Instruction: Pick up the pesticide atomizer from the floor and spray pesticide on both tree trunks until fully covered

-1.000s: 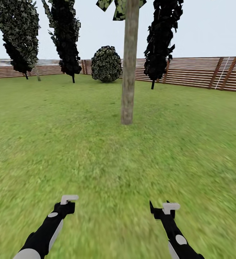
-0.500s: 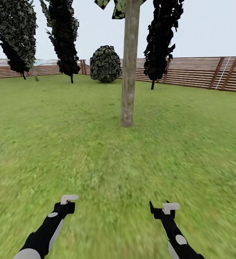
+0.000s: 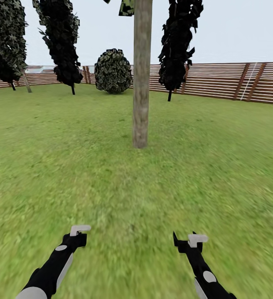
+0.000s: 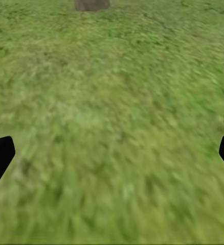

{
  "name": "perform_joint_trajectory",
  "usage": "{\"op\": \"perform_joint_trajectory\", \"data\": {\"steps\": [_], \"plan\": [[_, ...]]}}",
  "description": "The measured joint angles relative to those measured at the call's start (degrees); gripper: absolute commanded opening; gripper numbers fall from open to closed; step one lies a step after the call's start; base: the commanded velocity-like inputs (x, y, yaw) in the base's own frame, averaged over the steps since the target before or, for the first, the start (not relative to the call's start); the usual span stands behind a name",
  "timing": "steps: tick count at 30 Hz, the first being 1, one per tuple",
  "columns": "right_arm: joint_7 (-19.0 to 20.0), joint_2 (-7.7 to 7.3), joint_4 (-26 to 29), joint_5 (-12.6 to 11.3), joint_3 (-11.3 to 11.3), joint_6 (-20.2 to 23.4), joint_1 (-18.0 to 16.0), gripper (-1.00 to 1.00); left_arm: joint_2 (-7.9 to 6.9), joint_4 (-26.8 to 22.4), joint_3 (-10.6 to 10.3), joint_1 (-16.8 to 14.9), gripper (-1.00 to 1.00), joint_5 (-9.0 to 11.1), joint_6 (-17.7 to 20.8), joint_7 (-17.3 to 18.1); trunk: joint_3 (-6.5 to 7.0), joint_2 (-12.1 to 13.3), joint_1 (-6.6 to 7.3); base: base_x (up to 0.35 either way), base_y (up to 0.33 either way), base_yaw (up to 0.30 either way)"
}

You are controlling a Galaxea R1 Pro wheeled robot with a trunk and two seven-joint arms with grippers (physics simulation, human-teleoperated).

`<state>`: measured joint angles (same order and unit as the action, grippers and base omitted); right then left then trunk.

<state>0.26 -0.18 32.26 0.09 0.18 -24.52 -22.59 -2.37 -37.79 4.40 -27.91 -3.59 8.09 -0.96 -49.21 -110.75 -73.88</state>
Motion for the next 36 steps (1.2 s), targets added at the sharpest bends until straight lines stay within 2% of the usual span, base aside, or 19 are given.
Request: {"op": "perform_joint_trajectory", "data": {"steps": [36], "plan": [[0.0, 0.0, 0.0, 0.0, 0.0, 0.0, 0.0, 1.0, 0.0, 0.0, 0.01, -0.02, -1.0, 0.0, 0.0, 0.0, -0.02, 0.0, 0.0, 0.337, 0.0, 0.0]]}}
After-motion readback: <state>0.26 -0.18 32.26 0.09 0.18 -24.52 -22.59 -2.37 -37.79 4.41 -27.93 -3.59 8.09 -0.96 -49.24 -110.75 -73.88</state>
